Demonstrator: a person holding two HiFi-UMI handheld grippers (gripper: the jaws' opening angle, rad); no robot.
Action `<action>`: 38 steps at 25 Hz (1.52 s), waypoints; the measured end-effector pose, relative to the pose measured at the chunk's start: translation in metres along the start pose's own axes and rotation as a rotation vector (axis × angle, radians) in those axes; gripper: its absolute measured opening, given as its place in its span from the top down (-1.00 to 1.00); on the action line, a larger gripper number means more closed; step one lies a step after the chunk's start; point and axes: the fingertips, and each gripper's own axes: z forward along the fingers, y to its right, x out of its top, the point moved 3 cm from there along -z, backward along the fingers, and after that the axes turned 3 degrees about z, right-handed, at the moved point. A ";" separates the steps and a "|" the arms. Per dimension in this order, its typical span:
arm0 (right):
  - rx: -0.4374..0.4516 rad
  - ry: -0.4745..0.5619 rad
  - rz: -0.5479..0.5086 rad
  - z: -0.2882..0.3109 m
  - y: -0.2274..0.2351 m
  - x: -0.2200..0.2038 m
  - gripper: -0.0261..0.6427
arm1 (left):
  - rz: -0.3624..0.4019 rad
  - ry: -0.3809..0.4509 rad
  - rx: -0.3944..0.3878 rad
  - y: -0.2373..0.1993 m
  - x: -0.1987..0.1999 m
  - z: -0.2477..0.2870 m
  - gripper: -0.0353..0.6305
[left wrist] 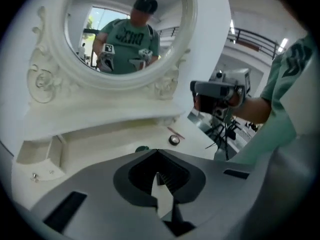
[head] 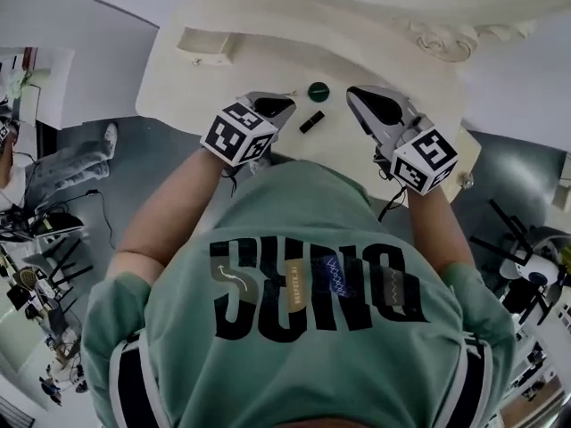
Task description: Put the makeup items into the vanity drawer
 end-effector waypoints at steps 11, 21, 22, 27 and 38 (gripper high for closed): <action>-0.078 0.026 0.123 -0.037 0.035 -0.043 0.89 | 0.035 -0.498 -0.099 0.011 -0.020 0.117 0.45; -0.113 0.030 0.170 -0.055 0.053 -0.055 0.89 | -0.006 -0.630 -0.075 0.010 -0.042 0.153 0.35; -0.116 0.030 0.172 -0.056 0.054 -0.055 0.89 | 0.003 -0.633 -0.063 0.009 -0.044 0.153 0.41; -0.131 0.029 0.179 -0.059 0.059 -0.055 0.89 | 0.059 -0.631 -0.032 0.004 -0.045 0.154 0.57; -0.077 0.029 0.096 -0.033 0.041 -0.017 0.89 | -0.055 -0.159 -0.056 -0.005 0.027 0.063 0.59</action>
